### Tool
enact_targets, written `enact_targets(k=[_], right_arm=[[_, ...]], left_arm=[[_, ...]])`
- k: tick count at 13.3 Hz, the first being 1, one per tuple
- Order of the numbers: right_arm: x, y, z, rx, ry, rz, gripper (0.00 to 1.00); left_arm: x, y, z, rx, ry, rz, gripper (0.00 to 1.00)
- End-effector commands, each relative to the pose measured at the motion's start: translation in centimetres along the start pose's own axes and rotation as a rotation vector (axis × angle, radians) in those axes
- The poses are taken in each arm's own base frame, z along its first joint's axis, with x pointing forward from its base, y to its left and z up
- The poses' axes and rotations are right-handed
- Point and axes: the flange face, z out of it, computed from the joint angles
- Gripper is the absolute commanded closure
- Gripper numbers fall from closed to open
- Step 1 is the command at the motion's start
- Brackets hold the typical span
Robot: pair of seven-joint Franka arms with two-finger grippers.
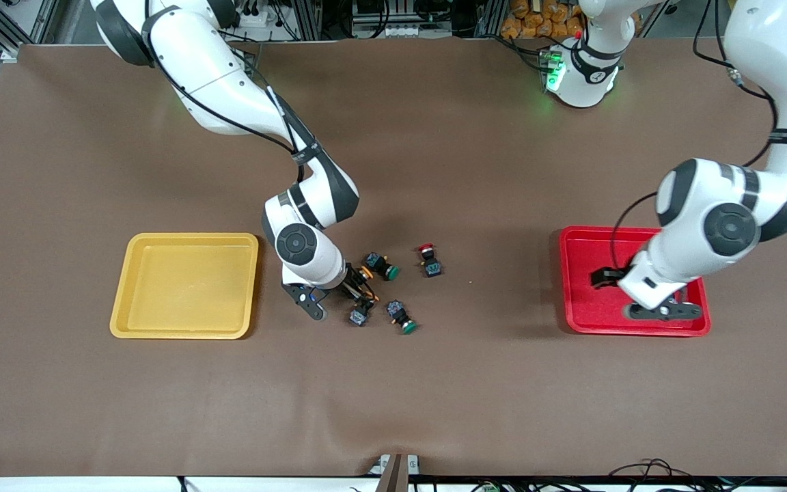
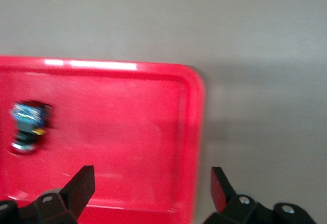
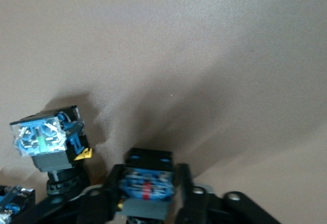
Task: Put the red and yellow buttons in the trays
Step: 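Grasp an orange-capped button with the right gripper while the left gripper returns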
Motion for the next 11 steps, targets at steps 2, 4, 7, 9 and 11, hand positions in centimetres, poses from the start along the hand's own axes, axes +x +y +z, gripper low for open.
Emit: enact_targets(k=[2, 4, 7, 9, 11], right_arm=[[1.3, -0.7, -1.2, 0.005, -0.009, 0.029, 1.00], [3.6, -0.7, -3.4, -0.036, -0.041, 0.061, 1.00], [5.7, -0.5, -6.2, -0.005, -0.063, 0.105, 1.00], [8.0, 1.3, -6.7, -0.076, -0.091, 0.067, 1.00], [11.3, 3.5, -7.9, -0.114, -0.116, -0.079, 1.00]], left_arm=[[-2.1, 6.7, 0.5, -0.019, -0.027, -0.099, 0.00], [-3.6, 11.2, 1.1, -0.020, -0.038, -0.134, 0.00], [-5.5, 16.7, 2.3, -0.047, -0.036, -0.202, 0.00], [-7.1, 20.7, 3.4, -0.077, -0.028, -0.218, 0.00], [-8.4, 23.7, 4.7, -0.107, -0.022, -0.244, 0.00]])
